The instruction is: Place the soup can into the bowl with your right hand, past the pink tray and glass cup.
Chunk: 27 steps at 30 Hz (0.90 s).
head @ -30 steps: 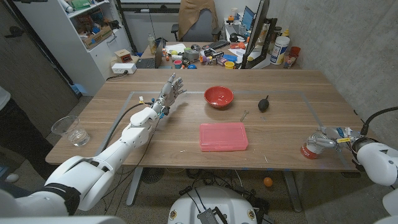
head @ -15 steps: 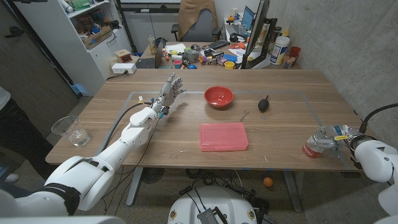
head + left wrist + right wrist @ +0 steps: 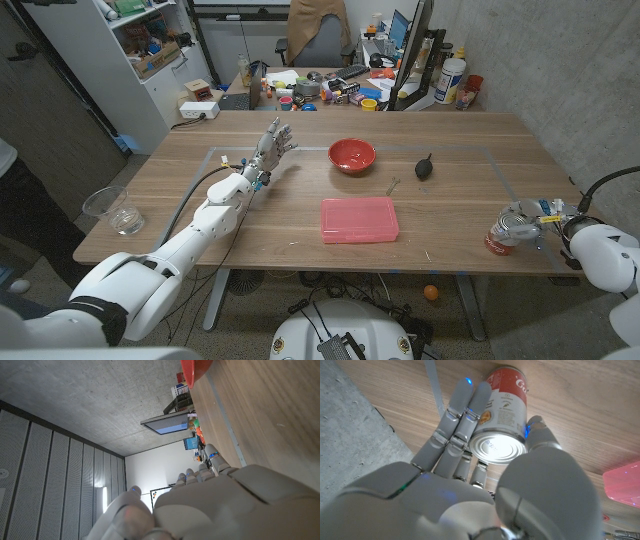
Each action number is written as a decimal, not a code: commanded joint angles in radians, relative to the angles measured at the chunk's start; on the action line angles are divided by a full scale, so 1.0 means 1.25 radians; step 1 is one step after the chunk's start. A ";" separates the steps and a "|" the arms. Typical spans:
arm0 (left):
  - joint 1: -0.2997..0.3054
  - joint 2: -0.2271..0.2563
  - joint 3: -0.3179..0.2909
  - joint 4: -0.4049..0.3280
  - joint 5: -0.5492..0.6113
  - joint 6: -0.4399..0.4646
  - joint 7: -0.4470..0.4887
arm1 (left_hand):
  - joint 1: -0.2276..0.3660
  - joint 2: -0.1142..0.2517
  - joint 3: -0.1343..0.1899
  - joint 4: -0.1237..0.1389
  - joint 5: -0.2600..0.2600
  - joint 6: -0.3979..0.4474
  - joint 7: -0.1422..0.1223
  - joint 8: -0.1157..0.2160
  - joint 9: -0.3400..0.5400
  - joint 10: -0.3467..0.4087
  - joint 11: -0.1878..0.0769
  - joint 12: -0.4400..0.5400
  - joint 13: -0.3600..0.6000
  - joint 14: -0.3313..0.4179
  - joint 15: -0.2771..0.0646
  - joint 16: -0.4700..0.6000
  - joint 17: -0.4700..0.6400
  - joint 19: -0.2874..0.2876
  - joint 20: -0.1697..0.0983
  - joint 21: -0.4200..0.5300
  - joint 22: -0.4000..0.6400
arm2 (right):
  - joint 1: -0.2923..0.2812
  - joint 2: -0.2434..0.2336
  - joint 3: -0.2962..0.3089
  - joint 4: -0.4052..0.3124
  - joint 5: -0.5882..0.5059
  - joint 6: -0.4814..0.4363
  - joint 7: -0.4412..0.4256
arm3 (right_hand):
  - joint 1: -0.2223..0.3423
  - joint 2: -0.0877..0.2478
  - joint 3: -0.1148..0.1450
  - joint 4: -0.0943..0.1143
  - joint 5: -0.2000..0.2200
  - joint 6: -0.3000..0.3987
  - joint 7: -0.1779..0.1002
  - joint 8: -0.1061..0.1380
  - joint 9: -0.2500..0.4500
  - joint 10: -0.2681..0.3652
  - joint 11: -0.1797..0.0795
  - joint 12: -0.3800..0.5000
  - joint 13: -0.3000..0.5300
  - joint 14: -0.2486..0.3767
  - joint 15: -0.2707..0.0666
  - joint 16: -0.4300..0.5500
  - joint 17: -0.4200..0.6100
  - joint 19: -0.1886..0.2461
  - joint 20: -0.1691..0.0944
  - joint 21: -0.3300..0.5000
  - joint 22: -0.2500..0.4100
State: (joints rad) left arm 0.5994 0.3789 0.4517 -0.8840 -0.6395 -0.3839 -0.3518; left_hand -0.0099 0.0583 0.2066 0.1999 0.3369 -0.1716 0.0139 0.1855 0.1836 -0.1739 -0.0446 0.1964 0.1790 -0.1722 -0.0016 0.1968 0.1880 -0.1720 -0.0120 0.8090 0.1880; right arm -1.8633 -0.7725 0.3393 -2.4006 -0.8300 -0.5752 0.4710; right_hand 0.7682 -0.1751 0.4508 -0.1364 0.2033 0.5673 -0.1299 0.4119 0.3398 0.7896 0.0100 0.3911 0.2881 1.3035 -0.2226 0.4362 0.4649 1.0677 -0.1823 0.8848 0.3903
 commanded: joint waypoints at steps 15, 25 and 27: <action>-0.016 -0.008 -0.002 0.034 -0.001 -0.011 -0.013 | -0.001 0.103 0.002 0.001 0.005 -0.219 -0.001 0.005 0.003 -0.238 0.005 0.003 0.003 -0.227 0.003 0.004 0.002 -0.247 0.007 -0.001 0.004 | -0.014 0.032 0.048 -0.007 0.083 0.064 -0.105 | 0.256 0.237 -0.013 -0.004 0.003 0.065 0.069 0.035 0.035 0.074 -0.012 0.057 0.063 0.019 -0.001 -0.014 0.012 0.018 -0.038 0.010 -0.033; -0.019 -0.010 -0.003 0.040 -0.002 -0.015 -0.015 | -0.001 0.103 0.001 0.001 0.005 -0.220 -0.001 0.005 0.003 -0.238 0.005 0.003 0.003 -0.227 0.003 0.004 0.002 -0.247 0.007 -0.002 0.004 | -0.003 0.044 0.069 -0.019 0.100 0.082 -0.109 | 0.273 0.239 -0.012 -0.009 0.002 0.064 0.070 0.039 0.043 0.074 -0.009 0.067 0.076 0.019 0.000 -0.020 0.015 0.018 -0.037 0.012 -0.042; -0.021 -0.011 -0.003 0.043 -0.002 -0.015 -0.017 | -0.001 0.103 0.001 0.001 0.005 -0.220 -0.001 0.005 0.003 -0.238 0.005 0.003 0.003 -0.226 0.003 0.004 0.002 -0.246 0.007 -0.002 0.004 | 0.001 0.042 0.069 -0.022 0.097 0.078 -0.105 | 0.275 0.238 -0.013 -0.009 0.002 0.062 0.071 0.040 0.045 0.074 -0.010 0.070 0.080 0.018 0.000 -0.022 0.016 0.018 -0.037 0.013 -0.044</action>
State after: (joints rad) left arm 0.5804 0.3697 0.4492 -0.8436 -0.6413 -0.3973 -0.3670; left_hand -0.0099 0.0583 0.2066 0.1999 0.3369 -0.1715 0.0140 0.1855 0.1836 -0.1740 -0.0446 0.1964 0.1790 -0.1722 -0.0017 0.1968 0.1880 -0.1720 -0.0121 0.8090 0.1880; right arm -1.8773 -0.7321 0.3986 -2.4111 -0.7244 -0.4930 0.3459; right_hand 0.7839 -0.1908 0.4321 -0.1451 0.2025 0.6038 -0.0851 0.4529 0.3917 0.8327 0.0395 0.4110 0.2906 1.3243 -0.2232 0.4125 0.4801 1.0785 -0.1930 0.8924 0.3345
